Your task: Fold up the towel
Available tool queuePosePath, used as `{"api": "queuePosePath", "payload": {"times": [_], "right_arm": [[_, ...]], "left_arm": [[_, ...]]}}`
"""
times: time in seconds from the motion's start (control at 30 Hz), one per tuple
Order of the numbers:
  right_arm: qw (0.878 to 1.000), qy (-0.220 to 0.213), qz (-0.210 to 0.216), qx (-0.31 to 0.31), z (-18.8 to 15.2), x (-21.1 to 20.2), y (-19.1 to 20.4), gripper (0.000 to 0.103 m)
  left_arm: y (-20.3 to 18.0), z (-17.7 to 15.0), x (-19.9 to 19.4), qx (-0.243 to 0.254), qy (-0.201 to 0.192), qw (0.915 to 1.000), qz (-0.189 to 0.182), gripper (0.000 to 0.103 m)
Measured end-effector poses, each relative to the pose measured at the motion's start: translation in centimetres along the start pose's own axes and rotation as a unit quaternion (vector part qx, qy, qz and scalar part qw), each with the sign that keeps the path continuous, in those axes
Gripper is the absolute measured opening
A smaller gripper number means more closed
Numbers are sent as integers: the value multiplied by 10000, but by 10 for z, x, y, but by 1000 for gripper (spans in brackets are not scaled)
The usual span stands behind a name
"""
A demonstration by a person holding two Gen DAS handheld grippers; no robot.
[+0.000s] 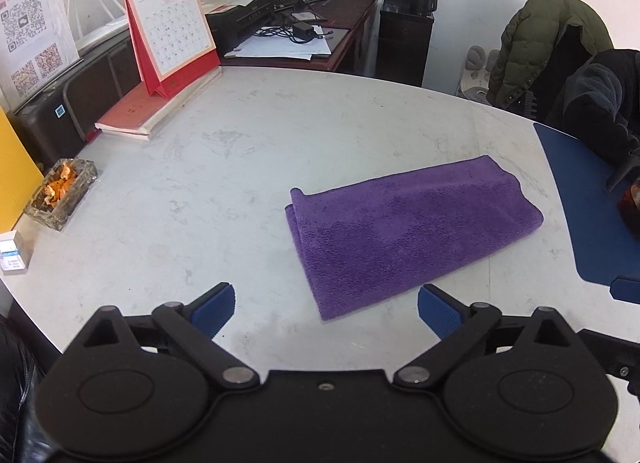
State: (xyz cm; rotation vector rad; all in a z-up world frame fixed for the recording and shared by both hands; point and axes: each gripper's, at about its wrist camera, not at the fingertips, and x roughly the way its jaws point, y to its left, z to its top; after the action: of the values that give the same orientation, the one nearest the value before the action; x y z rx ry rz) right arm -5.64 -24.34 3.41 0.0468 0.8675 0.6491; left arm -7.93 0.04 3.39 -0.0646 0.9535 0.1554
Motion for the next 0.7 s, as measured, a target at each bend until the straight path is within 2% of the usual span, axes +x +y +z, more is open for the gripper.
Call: {"api": "queuePosePath", "payload": {"times": [0.13, 0.7], "right_arm": [[10000, 28, -4, -28, 0, 0, 1, 103], [9998, 173, 4, -139, 2, 3, 6, 103]], "left_arm": [[3, 2, 4, -131, 207, 9997, -83, 100], [2, 3, 8, -104, 282, 9995, 85, 100]]}}
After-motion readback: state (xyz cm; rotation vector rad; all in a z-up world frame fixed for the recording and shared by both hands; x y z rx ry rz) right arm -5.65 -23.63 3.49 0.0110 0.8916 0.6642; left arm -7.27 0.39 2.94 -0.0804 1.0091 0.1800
